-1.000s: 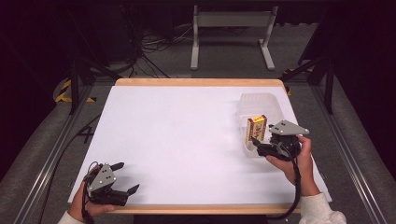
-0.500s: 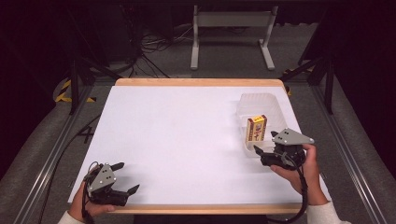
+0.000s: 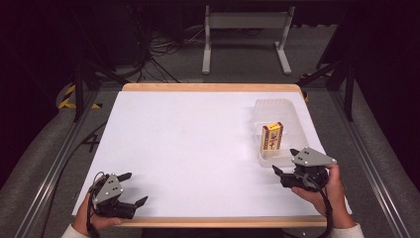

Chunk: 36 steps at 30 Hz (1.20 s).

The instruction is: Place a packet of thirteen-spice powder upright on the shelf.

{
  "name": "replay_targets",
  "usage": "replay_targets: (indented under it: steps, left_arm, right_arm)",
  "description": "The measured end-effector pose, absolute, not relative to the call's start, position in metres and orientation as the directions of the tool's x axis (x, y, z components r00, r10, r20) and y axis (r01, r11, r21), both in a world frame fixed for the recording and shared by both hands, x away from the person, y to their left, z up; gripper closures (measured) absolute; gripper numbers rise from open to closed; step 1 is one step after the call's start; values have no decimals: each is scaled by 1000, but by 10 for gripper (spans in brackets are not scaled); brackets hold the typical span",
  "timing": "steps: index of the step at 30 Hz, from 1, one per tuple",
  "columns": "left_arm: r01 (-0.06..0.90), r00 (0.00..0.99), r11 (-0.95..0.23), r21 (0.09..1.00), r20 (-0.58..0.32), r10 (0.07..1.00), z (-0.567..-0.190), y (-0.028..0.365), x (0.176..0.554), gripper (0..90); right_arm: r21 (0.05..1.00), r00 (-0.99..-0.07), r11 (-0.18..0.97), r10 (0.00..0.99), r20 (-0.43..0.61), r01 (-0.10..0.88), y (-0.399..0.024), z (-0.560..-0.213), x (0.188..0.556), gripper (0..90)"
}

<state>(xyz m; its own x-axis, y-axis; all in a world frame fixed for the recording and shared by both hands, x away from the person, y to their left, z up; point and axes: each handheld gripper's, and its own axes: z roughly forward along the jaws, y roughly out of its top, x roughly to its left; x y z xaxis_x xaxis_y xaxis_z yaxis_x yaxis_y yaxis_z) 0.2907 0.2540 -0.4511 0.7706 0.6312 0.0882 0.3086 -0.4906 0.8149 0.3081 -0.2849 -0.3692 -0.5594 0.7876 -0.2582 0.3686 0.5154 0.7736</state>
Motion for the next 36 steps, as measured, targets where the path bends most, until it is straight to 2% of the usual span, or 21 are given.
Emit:
replay_targets:
  steps: [14, 21, 30, 36]
  left_arm:
    - [308, 771, -491, 815, 89, 631, -451, 255, 291, 82]
    - [305, 770, -489, 817, 90, 632, -450, 255, 291, 82]
    - [304, 771, -486, 820, 88, 631, -451, 255, 292, 81]
    - [302, 766, -478, 825, 89, 637, -450, 255, 295, 81]
  right_arm:
    - [747, -579, 558, 762, -289, 362, -297, -387, 293, 227]
    - [702, -571, 601, 751, -331, 383, -302, -402, 290, 218]
    - [682, -517, 597, 777, -359, 423, -324, -422, 289, 205]
    - [714, -468, 531, 826, -315, 456, -341, -430, 285, 189]
